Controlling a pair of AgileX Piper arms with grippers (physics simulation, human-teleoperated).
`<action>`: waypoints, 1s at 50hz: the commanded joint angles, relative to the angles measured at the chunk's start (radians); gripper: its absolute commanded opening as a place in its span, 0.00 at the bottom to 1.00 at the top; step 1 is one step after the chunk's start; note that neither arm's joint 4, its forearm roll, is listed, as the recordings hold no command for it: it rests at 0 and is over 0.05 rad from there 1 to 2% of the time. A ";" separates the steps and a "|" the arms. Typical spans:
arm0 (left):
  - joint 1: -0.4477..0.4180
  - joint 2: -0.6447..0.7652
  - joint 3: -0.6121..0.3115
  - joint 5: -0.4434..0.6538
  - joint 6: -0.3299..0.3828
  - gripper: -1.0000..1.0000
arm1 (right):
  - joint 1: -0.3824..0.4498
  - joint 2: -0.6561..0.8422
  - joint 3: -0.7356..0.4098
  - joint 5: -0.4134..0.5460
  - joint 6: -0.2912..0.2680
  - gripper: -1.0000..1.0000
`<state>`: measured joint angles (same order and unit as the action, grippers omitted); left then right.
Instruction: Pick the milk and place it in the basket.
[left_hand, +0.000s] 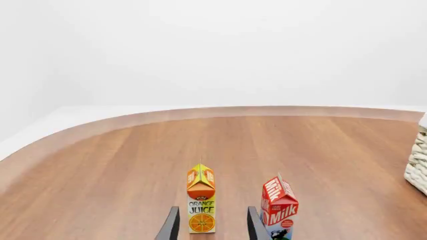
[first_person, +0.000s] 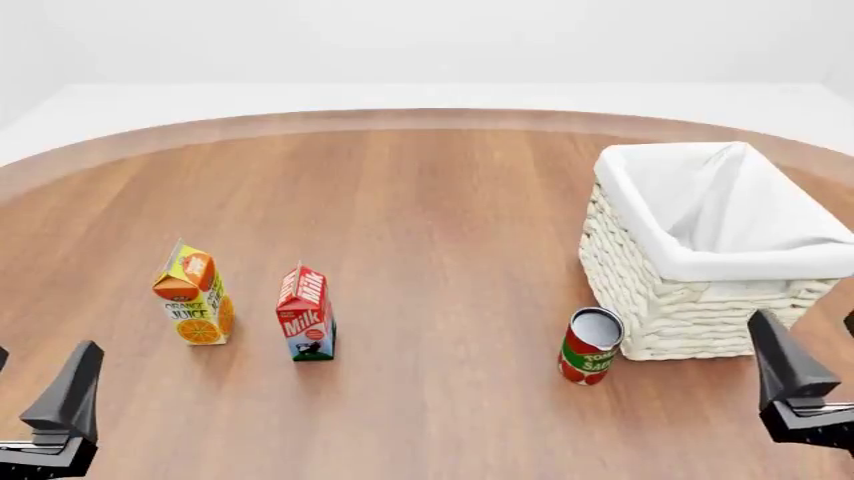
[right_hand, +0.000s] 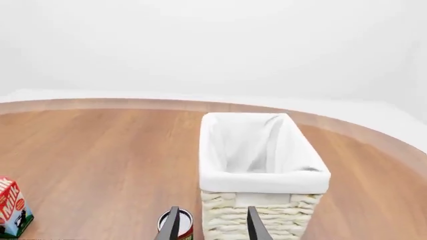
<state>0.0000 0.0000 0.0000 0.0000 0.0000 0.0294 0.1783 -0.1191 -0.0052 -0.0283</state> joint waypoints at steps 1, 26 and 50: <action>0.000 0.000 0.000 0.000 0.000 1.00 | 0.063 0.120 -0.155 0.072 0.048 1.00; 0.000 0.000 0.000 0.000 0.000 1.00 | 0.275 0.386 -0.503 0.191 0.138 1.00; 0.000 0.000 0.000 0.000 0.000 1.00 | 0.406 0.640 -0.696 0.237 0.272 1.00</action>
<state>0.0000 0.0000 0.0000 0.0000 0.0000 0.3893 0.7149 -0.7324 0.2084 0.2041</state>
